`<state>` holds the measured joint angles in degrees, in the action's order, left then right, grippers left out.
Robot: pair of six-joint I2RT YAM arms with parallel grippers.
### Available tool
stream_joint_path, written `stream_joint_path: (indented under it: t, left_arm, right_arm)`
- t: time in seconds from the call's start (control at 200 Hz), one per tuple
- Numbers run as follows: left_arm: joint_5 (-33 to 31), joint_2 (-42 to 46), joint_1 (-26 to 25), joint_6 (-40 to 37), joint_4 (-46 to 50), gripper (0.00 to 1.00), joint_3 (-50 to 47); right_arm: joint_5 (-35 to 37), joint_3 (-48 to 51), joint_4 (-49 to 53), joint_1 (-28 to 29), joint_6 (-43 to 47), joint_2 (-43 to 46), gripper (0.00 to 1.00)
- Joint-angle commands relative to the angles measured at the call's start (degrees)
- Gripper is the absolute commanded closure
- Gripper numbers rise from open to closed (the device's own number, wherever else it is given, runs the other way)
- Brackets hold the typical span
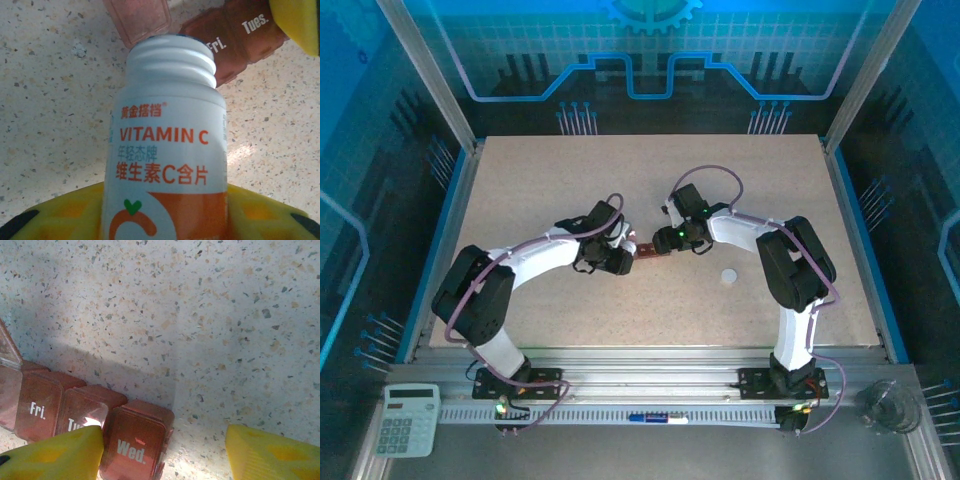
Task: Sort the pills into containers
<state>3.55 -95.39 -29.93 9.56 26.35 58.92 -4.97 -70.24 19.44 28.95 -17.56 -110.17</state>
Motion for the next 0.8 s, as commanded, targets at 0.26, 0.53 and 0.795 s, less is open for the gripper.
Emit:
stream_joint_path:
  t: [0.26,0.53,0.795]
  left_arm:
    - [2.8,-2.5,0.8,-2.5,6.4,1.0,4.5]
    - [2.8,-3.8,1.0,-3.3,8.7,1.0,6.3]
    - [2.6,-5.4,1.4,-4.2,11.0,1.0,8.4]
  right_arm:
    - [-0.1,0.1,0.6,0.8,-0.3,-1.6,0.34]
    - [-0.1,0.0,0.6,0.8,-0.4,-1.6,0.33]
    - [-0.2,0.1,0.5,0.8,-0.4,-1.7,0.33]
